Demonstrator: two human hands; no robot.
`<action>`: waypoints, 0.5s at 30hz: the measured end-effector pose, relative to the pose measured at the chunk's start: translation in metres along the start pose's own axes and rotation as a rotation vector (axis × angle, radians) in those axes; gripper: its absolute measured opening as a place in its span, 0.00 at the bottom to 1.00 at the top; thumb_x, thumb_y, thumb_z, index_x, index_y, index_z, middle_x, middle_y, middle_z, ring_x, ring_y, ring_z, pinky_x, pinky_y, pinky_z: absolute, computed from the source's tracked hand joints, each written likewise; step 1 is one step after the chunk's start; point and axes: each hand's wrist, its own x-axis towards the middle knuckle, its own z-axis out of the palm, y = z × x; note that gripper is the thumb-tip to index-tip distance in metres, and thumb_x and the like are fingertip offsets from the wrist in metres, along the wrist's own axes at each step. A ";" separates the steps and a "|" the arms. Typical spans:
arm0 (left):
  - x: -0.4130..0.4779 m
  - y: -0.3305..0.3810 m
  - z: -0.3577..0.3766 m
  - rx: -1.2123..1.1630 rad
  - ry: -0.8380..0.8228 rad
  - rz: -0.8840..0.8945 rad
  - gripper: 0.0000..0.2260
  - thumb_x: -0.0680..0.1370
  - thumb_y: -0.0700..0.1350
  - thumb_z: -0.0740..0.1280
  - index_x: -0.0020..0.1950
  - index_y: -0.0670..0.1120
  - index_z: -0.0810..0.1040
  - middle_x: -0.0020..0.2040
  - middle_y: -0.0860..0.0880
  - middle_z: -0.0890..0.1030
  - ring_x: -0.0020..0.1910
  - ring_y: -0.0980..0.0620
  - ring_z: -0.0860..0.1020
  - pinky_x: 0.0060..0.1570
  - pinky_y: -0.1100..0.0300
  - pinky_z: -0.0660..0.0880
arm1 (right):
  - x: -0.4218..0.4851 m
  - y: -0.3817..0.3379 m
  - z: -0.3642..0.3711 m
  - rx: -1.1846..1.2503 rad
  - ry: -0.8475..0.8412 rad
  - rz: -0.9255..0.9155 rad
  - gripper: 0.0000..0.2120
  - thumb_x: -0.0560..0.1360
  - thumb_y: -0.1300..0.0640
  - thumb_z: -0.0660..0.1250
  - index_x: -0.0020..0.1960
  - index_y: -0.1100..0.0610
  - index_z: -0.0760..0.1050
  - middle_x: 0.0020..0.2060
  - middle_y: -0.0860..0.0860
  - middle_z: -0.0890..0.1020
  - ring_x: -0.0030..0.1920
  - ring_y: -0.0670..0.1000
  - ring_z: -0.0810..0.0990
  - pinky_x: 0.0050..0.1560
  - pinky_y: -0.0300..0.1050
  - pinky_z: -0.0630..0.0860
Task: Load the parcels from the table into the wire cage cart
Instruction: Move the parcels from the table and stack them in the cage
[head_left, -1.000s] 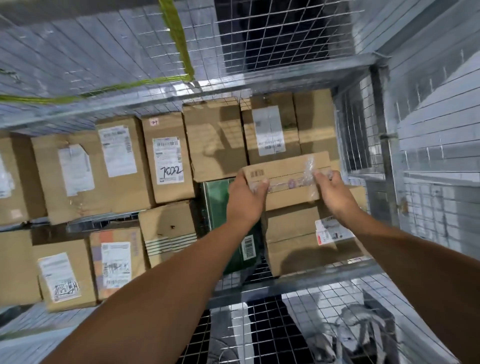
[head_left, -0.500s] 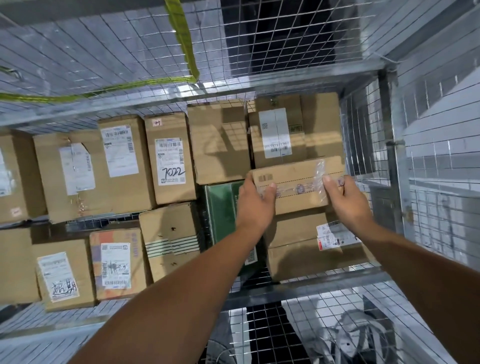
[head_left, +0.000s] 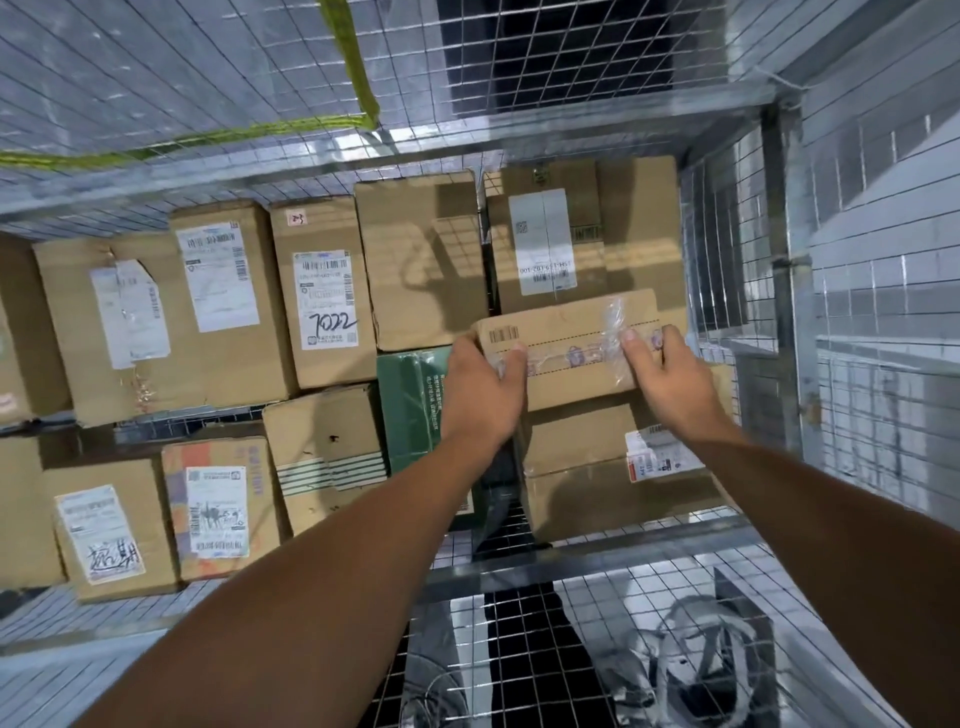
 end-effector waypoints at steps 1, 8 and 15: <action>0.000 -0.002 0.000 0.019 0.010 0.014 0.15 0.81 0.58 0.65 0.60 0.49 0.69 0.59 0.49 0.79 0.54 0.50 0.80 0.51 0.52 0.79 | 0.001 0.004 -0.001 0.003 0.002 -0.024 0.23 0.80 0.29 0.55 0.48 0.50 0.66 0.38 0.49 0.75 0.48 0.60 0.78 0.64 0.68 0.72; -0.006 0.001 -0.001 0.068 0.091 0.009 0.25 0.73 0.68 0.56 0.55 0.48 0.70 0.53 0.47 0.77 0.48 0.48 0.78 0.48 0.46 0.79 | 0.001 0.001 -0.009 0.003 -0.047 -0.081 0.23 0.82 0.32 0.57 0.52 0.52 0.72 0.45 0.50 0.82 0.50 0.55 0.82 0.55 0.58 0.78; 0.000 0.002 -0.006 0.075 0.056 -0.029 0.15 0.79 0.58 0.63 0.57 0.48 0.70 0.55 0.46 0.78 0.49 0.48 0.79 0.50 0.46 0.80 | 0.003 -0.008 -0.017 -0.040 -0.152 -0.051 0.31 0.78 0.24 0.53 0.60 0.50 0.72 0.54 0.51 0.83 0.56 0.56 0.81 0.63 0.61 0.77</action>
